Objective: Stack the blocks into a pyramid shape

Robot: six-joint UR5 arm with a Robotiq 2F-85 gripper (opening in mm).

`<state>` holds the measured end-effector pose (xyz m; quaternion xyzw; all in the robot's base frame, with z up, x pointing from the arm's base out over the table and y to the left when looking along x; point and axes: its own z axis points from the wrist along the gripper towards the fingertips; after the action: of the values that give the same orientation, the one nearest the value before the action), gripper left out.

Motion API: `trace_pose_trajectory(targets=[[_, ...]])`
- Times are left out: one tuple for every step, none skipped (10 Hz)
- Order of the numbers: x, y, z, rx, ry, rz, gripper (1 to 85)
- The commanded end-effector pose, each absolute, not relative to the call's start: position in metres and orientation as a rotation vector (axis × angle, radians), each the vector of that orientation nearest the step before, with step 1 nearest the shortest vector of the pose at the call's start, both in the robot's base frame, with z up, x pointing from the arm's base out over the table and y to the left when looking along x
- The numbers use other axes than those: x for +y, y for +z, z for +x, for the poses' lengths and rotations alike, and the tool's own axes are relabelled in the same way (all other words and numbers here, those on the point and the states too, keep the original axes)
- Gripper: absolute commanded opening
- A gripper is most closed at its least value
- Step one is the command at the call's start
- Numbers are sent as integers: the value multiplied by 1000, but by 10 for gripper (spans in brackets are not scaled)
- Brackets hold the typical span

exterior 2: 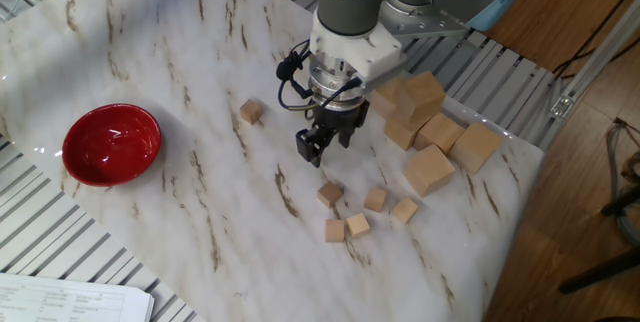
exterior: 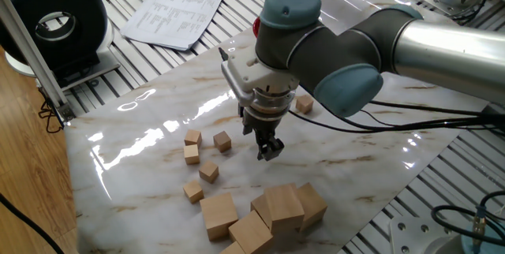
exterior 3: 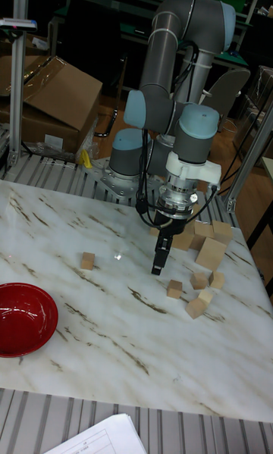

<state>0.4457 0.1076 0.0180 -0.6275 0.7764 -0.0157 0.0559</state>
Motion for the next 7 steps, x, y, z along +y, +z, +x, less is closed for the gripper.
trace_pose_trajectory(targets=[[107,24,455,2357,-10,-1906,627],[108,25,461,2352,-2,-1915,627],[111,24,465,2351,6,-1913,623],[112,23,470,2350,11,-1916,620],[113,22,477,2358,19,-1923,620],[118,20,487,2349,24,-1943,620],[124,20,494,2347,23,-1928,617]])
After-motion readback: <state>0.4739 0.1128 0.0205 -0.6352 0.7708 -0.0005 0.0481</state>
